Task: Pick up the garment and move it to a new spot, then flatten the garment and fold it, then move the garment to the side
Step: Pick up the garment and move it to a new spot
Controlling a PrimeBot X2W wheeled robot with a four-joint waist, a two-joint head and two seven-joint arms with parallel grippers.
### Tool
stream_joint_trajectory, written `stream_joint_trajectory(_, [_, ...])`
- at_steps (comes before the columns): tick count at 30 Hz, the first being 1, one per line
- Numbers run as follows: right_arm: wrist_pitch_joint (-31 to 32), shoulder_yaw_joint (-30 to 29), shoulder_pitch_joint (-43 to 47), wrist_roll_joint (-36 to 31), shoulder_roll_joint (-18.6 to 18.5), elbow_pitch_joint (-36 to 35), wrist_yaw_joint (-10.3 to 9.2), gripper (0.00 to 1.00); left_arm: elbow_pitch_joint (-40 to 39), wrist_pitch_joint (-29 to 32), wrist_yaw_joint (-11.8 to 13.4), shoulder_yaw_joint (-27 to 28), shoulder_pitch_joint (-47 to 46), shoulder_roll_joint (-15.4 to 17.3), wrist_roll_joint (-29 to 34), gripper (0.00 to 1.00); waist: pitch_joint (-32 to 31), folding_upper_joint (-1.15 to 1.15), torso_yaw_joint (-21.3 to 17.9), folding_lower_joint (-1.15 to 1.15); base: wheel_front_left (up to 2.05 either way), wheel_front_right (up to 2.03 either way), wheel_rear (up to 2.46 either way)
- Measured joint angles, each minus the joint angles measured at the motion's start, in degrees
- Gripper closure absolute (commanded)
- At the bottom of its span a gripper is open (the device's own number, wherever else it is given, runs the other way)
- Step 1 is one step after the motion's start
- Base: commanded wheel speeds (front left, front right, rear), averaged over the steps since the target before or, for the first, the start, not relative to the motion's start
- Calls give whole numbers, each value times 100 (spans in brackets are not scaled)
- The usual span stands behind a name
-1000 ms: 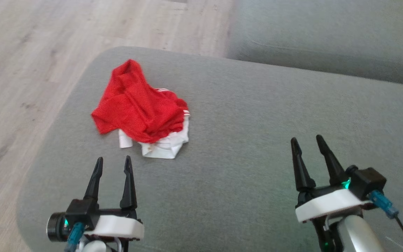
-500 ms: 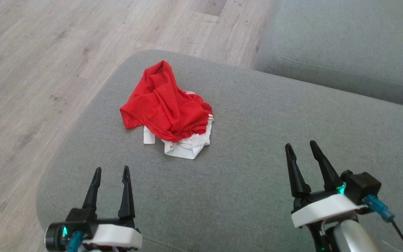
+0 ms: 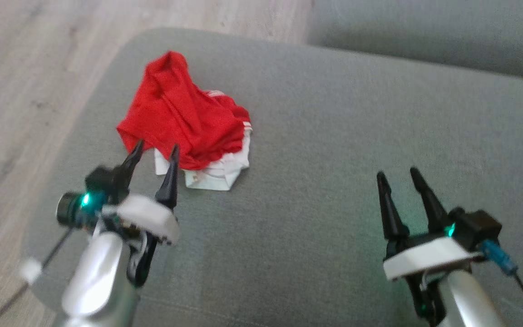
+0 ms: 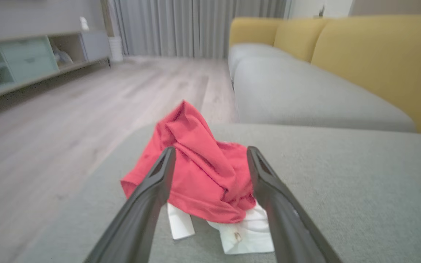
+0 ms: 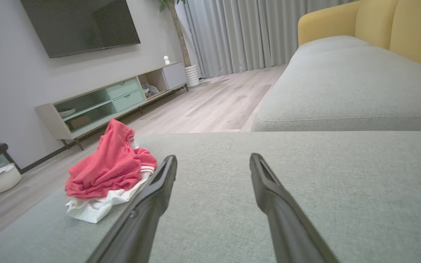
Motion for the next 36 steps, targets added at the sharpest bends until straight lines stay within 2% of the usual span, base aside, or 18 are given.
stream_joint_trajectory(3, [0,-69,-240,-57,-2,-23,0,0,482,577,-148,-57,-545,10,-187,0,282,0,-141,1,0,0,0])
stream_joint_trajectory(7, [0,-137,-437,-59,-3,-57,0,0,1018,882,-257,-163,-1126,153,-294,0,631,0,-346,1,0,0,0])
stream_joint_trajectory(12, [0,-147,-485,-67,-3,-60,0,0,1892,1017,-333,-185,-1919,215,-425,0,1062,0,-624,1,0,0,0])
stream_joint_trajectory(18, [0,-151,-693,-67,-4,-63,0,0,2543,994,-341,-193,-2357,254,-480,0,1332,0,-779,0,0,0,0])
stream_joint_trajectory(19, [0,-151,-732,-67,-4,-68,0,0,2672,975,-342,-196,-2431,252,-493,81,1379,0,-800,0,0,0,0])
stream_joint_trajectory(20, [0,-151,-766,-67,-4,-70,0,0,2781,960,-343,-197,-2496,250,-553,100,1422,0,-818,0,0,0,0])
stream_joint_trajectory(29, [0,-140,-812,-54,-5,-40,0,0,2976,38,-391,-313,-2810,247,-855,100,1376,0,-932,-1,0,0,0])
stream_joint_trajectory(36, [0,-108,-770,62,-5,58,0,0,2282,-614,-391,-311,-2806,229,-1245,100,920,0,-1032,-2,0,0,0])
